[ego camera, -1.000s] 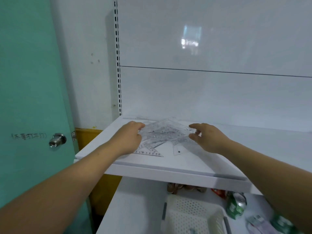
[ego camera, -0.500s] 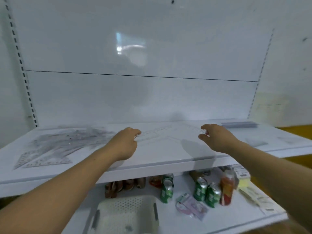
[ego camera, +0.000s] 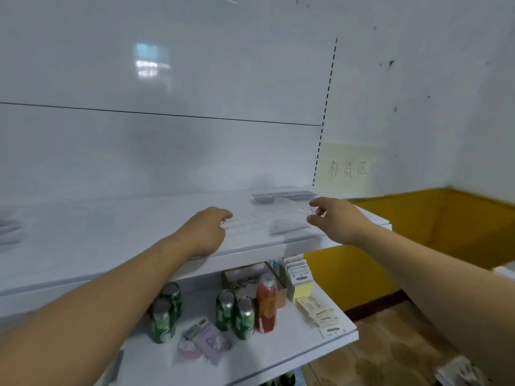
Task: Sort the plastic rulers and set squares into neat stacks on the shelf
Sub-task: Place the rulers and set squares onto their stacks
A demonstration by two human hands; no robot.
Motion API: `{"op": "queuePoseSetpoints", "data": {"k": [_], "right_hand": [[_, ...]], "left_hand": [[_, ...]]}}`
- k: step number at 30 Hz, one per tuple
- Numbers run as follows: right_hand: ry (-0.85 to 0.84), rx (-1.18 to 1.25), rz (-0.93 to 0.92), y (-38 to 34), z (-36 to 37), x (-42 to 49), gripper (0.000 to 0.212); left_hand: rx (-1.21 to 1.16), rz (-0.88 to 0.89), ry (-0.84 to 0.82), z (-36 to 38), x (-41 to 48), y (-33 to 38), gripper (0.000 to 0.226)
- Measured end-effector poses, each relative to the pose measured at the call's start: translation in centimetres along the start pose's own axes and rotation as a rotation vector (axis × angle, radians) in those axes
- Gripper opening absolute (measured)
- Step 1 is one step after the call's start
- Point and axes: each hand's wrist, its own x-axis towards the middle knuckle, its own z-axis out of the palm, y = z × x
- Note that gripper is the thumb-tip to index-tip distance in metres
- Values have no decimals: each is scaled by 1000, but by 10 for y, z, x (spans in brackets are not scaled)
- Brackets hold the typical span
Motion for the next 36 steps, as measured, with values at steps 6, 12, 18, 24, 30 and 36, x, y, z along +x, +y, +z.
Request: {"op": "queuePoseSetpoints", "data": {"k": [6, 12, 18, 24, 30, 36], "right_hand": [[1, 16, -22, 38, 10, 58, 45], [-37, 44, -52, 64, 33, 141, 43], [-107, 92, -98, 78, 48, 208, 41], [-285, -9, -252, 75, 63, 249, 43], [-381, -113, -426, 75, 72, 269, 42], [-408, -70, -455, 90, 78, 274, 50]], "left_hand": [[45, 0, -32, 20, 62, 5, 44], [46, 8, -61, 37, 130, -5, 42], [33, -20, -133, 40, 165, -11, 42], [41, -90, -138, 39, 166, -6, 42], [43, -175, -108, 45, 156, 8, 44], [20, -257, -64, 45, 148, 16, 44]]}}
